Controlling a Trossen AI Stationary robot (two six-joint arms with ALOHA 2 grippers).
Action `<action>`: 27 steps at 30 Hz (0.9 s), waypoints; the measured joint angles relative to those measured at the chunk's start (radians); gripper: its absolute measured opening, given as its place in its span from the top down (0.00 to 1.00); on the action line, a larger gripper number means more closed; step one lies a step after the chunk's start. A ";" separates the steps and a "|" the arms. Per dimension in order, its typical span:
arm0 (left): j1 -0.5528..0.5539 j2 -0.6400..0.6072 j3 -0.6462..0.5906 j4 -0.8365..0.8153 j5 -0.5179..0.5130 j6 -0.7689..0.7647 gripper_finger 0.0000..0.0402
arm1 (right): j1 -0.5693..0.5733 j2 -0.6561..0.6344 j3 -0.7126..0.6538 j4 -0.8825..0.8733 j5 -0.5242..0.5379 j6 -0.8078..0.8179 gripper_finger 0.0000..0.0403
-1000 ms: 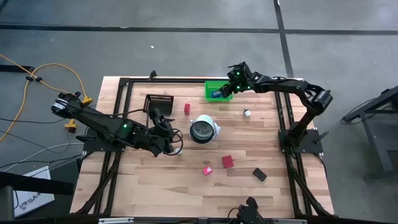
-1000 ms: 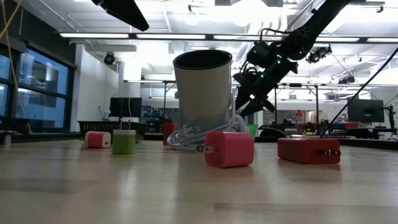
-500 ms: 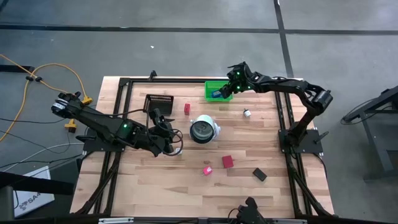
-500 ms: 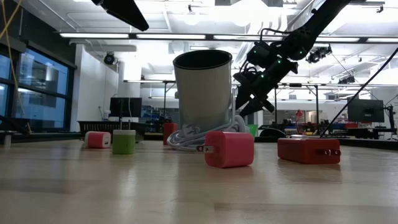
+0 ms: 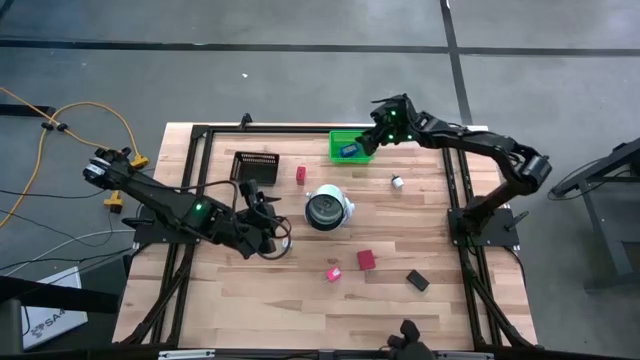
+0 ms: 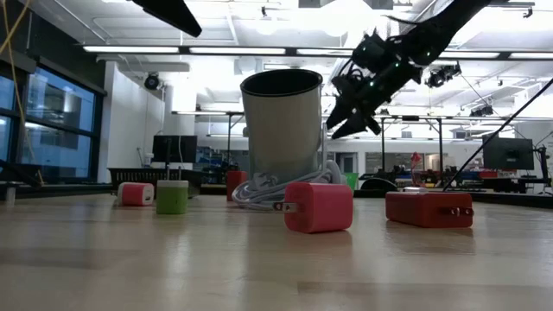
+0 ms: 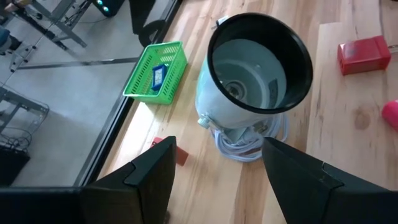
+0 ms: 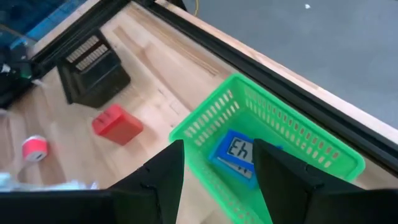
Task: Pick & Place Office items
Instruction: Put the black digital timer into the green bin
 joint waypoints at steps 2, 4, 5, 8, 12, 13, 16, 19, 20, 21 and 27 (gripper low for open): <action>-0.001 0.000 0.000 0.000 0.000 0.000 0.43 | 0.000 -0.030 0.000 -0.032 -0.012 -0.032 0.56; -0.001 0.000 0.000 0.000 0.000 0.000 0.43 | 0.007 -0.062 0.000 -0.077 -0.011 -0.064 0.56; -0.001 0.000 0.000 0.000 0.000 0.000 0.43 | 0.012 -0.077 0.000 -0.099 -0.009 -0.079 0.56; -0.001 0.000 0.000 -0.001 0.000 0.000 0.43 | 0.032 -0.129 0.000 -0.156 0.006 -0.124 0.56; -0.002 0.000 0.000 -0.007 -0.007 0.005 0.43 | 0.070 -0.195 0.000 -0.217 0.018 -0.170 0.56; -0.004 0.000 0.000 -0.012 -0.011 0.008 0.43 | 0.081 -0.209 0.000 -0.229 0.025 -0.173 0.56; -0.015 -0.005 0.000 -0.032 -0.009 0.000 0.43 | 0.110 -0.253 0.000 -0.280 0.072 -0.176 0.56; -0.038 -0.016 0.000 -0.063 -0.007 -0.024 0.43 | 0.135 -0.290 0.000 -0.353 0.122 -0.178 0.56; -0.048 -0.021 0.000 -0.073 -0.009 -0.029 0.43 | 0.141 -0.301 0.000 -0.380 0.137 -0.178 0.56; -0.057 -0.025 0.000 -0.079 -0.008 -0.036 0.43 | 0.147 -0.313 0.000 -0.406 0.146 -0.178 0.56; -0.139 -0.061 0.000 -0.151 -0.008 -0.112 0.43 | 0.198 -0.361 0.000 -0.551 0.155 -0.168 0.56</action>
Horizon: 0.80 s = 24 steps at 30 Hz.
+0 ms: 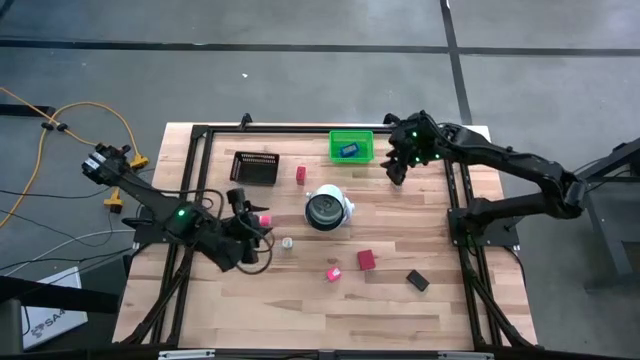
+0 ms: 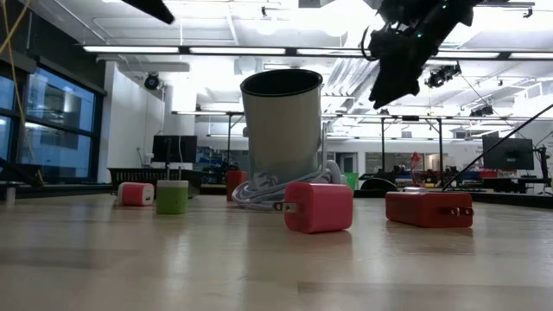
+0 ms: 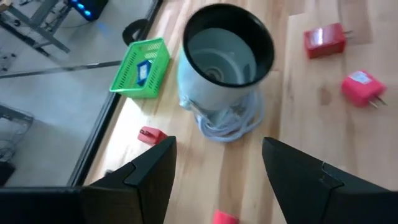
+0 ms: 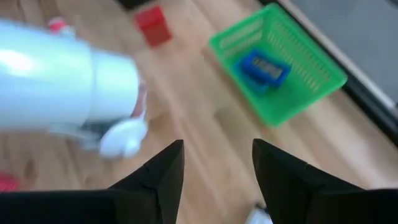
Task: Pick & Place Office items
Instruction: Put the black digital timer into the green bin
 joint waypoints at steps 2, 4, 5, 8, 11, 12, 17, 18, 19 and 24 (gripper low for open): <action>-0.034 -0.008 0.000 -0.030 -0.001 -0.039 0.43 | 0.023 -0.013 0.000 -0.047 -0.008 0.001 0.56; -0.069 -0.011 0.000 -0.053 0.000 -0.075 0.43 | 0.046 -0.021 0.000 -0.093 -0.018 0.002 0.56; -0.088 -0.011 0.000 -0.062 0.003 -0.092 0.43 | 0.060 -0.026 0.000 -0.113 -0.018 0.006 0.56; -0.140 -0.011 -0.002 -0.078 0.032 -0.119 0.43 | 0.104 -0.030 0.000 -0.150 -0.019 0.045 0.56; -0.190 -0.011 -0.002 -0.078 0.049 -0.132 0.43 | 0.143 -0.029 0.000 -0.194 -0.019 0.077 0.56; -0.208 -0.011 -0.002 -0.078 0.049 -0.134 0.43 | 0.157 -0.029 0.000 -0.207 -0.020 0.086 0.56; -0.290 -0.011 -0.002 -0.078 0.082 -0.136 0.43 | 0.239 -0.029 0.000 -0.282 -0.016 0.136 0.56; -0.302 -0.010 -0.002 -0.079 0.086 -0.136 0.43 | 0.258 -0.029 0.000 -0.297 -0.016 0.151 0.56; -0.313 -0.010 -0.002 -0.078 0.087 -0.136 0.43 | 0.274 -0.029 0.000 -0.312 -0.015 0.166 0.56; -0.349 -0.010 -0.002 -0.076 0.088 -0.136 0.43 | 0.371 -0.028 0.000 -0.371 -0.009 0.257 0.56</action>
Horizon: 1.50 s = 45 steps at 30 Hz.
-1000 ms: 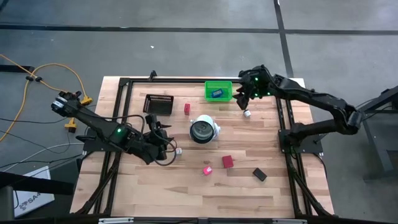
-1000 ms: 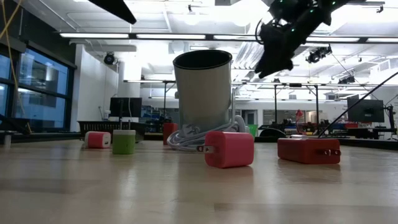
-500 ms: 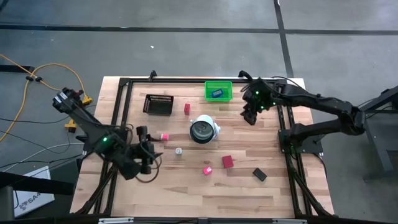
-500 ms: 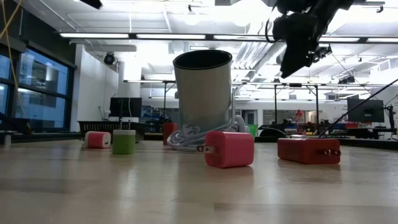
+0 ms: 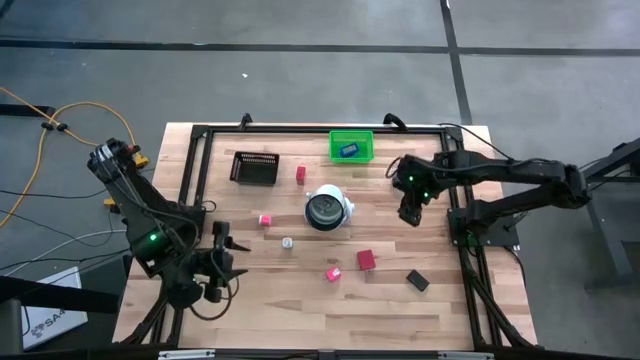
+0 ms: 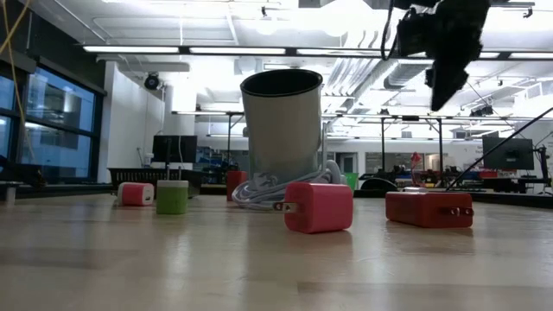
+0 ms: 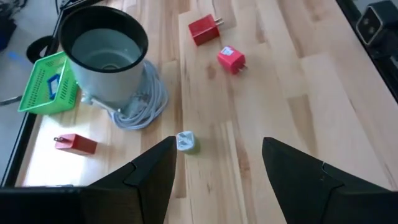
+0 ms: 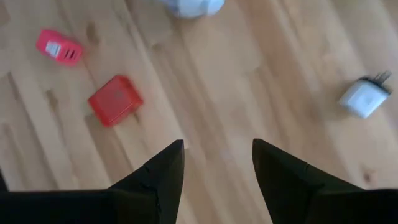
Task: Pick & Place Office items
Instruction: Put the black digital timer into the green bin
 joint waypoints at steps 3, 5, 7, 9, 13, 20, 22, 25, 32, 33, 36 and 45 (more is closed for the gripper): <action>-0.007 0.000 0.000 0.000 0.000 -0.008 0.43 | 0.065 0.000 0.000 -0.014 0.002 0.056 0.56; -0.010 0.000 0.000 0.000 0.000 -0.021 0.43 | 0.112 0.000 0.000 -0.020 0.013 0.096 0.56; -0.010 0.000 0.000 0.000 0.000 -0.022 0.43 | 0.161 0.000 0.000 -0.019 0.031 0.135 0.56; -0.010 0.000 0.000 0.000 0.000 -0.022 0.43 | 0.209 0.000 0.000 -0.020 0.043 0.176 0.56; -0.010 0.000 0.000 0.000 0.000 -0.022 0.43 | 0.299 0.000 0.000 -0.020 0.079 0.280 0.56; -0.009 0.000 0.000 0.001 0.000 -0.022 0.43 | 0.451 0.001 0.000 -0.019 0.120 0.460 0.56; -0.009 0.000 0.000 0.001 0.000 -0.022 0.43 | 0.493 0.001 0.000 -0.019 0.141 0.502 0.56; -0.009 0.000 0.000 0.001 0.000 -0.022 0.43 | 0.551 0.001 0.000 -0.018 0.165 0.561 0.56; -0.009 0.000 0.000 0.001 0.000 -0.021 0.43 | 0.665 0.014 0.000 -0.002 0.215 0.740 0.56; -0.009 0.000 0.000 0.001 0.000 -0.022 0.43 | 0.680 0.018 0.000 -0.001 0.222 0.757 0.56; -0.009 0.000 0.000 0.001 0.000 -0.022 0.43 | 0.716 0.035 0.000 0.010 0.245 0.801 0.56; -0.009 0.000 0.000 0.001 0.000 -0.021 0.43 | 0.822 0.103 0.000 0.012 0.229 1.056 0.56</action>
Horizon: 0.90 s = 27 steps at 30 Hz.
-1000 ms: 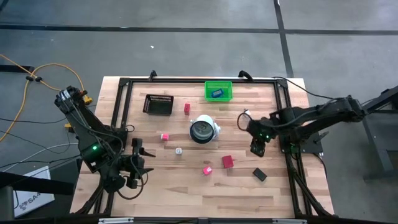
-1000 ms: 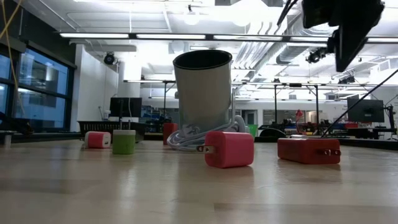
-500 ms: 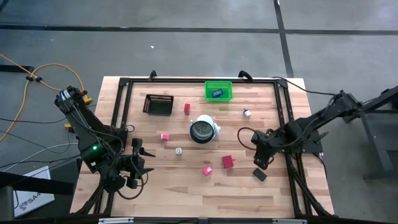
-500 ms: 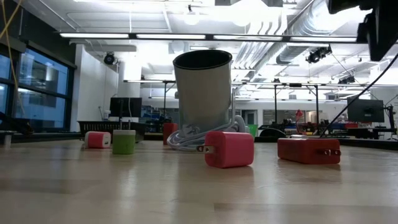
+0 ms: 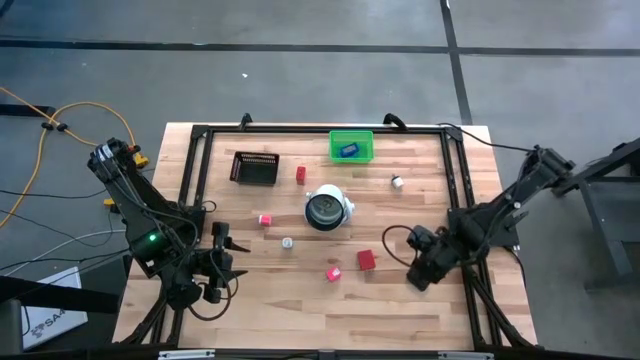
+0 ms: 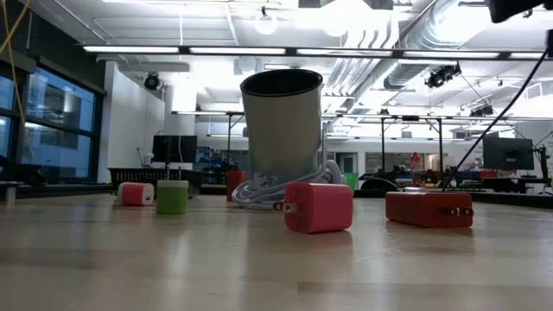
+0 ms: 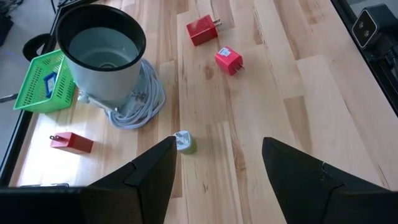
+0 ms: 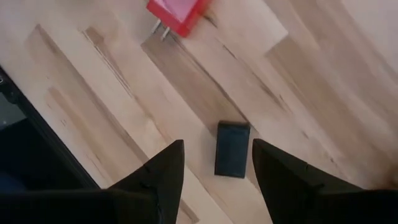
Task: Pick & Place Office items
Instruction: Put the black digital timer into the green bin
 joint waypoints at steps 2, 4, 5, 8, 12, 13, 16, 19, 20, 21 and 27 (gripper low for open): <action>0.000 0.000 0.000 0.000 0.000 0.000 0.43 | 0.023 0.015 0.000 0.000 0.001 0.037 0.56; 0.000 0.000 0.000 0.000 0.000 0.000 0.43 | 0.043 0.031 0.000 -0.001 0.010 0.070 0.56; 0.000 0.000 0.000 0.000 0.000 0.000 0.43 | 0.051 0.038 0.000 -0.001 0.017 0.087 0.56; 0.000 0.000 0.000 0.000 0.000 0.000 0.43 | 0.072 0.058 0.000 0.009 0.046 0.103 0.56; 0.000 0.000 0.000 0.000 0.000 0.000 0.43 | 0.091 0.094 0.000 0.026 0.079 0.133 0.56; 0.000 0.000 0.000 0.000 0.000 0.000 0.43 | 0.094 0.103 0.000 0.032 0.083 0.142 0.56; 0.000 0.000 0.000 0.000 0.000 0.000 0.43 | 0.115 0.130 0.000 0.053 0.083 0.178 0.56; 0.000 0.000 0.000 0.001 0.000 0.000 0.43 | 0.134 0.158 0.000 0.065 0.084 0.205 0.56; 0.000 0.000 0.000 0.001 0.000 0.000 0.43 | 0.139 0.165 0.000 0.065 0.082 0.218 0.56; 0.000 0.000 0.000 0.001 0.000 0.000 0.43 | 0.145 0.174 0.000 0.065 0.083 0.233 0.56; 0.000 0.000 0.000 0.001 0.000 0.000 0.43 | 0.181 0.194 0.000 0.087 0.121 0.300 0.56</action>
